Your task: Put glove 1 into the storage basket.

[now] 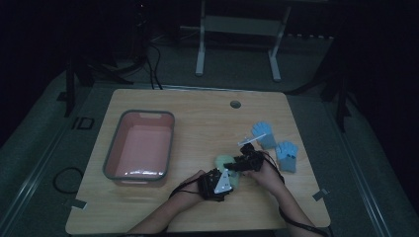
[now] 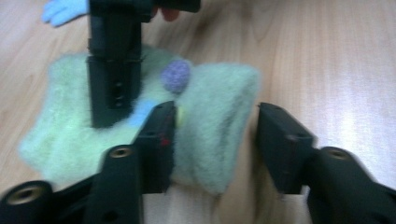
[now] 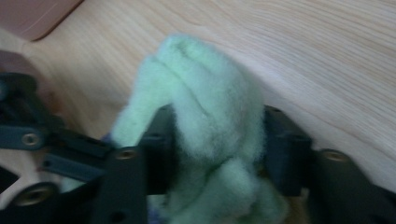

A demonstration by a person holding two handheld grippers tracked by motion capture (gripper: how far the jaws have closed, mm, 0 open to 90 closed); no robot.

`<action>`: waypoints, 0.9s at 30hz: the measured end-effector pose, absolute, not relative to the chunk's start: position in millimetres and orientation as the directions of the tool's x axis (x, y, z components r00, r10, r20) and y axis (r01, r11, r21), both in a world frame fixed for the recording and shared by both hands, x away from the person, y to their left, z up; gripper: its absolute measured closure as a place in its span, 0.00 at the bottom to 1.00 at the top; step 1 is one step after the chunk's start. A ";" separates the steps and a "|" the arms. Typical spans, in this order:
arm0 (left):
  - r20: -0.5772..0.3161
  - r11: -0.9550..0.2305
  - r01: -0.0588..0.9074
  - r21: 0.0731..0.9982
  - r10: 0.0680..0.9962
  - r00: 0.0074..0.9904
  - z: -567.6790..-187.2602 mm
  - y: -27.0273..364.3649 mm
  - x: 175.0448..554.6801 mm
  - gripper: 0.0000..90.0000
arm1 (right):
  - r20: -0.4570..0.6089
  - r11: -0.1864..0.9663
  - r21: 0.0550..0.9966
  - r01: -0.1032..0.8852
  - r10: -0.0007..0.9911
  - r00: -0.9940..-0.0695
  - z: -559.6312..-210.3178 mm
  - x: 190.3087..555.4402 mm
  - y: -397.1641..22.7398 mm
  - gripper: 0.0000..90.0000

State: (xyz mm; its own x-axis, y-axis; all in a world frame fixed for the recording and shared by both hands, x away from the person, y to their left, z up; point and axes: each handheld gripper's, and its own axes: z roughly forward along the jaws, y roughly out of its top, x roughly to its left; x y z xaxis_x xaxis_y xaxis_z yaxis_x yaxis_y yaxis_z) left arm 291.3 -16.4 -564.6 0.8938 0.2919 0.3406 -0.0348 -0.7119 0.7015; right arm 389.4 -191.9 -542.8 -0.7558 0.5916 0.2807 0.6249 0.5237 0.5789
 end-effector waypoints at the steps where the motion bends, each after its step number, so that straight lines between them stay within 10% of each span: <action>1: 0.346 -0.715 -0.038 0.698 0.291 0.892 -564.6 -16.9 291.6 0.66 | 0.275 0.527 0.581 0.620 0.590 -0.759 -542.0 388.4 -191.1 0.66; 8: 0.345 -0.730 -0.020 0.683 0.299 0.890 -557.5 -19.2 292.0 0.81 | 0.235 0.547 0.595 0.589 0.583 -0.778 -536.5 383.1 -188.4 0.75; 27: 0.336 -0.736 -0.016 0.677 0.291 0.896 -513.2 4.6 284.9 0.82 | 0.232 0.520 0.675 0.523 0.523 -0.820 -502.3 373.0 -182.9 0.78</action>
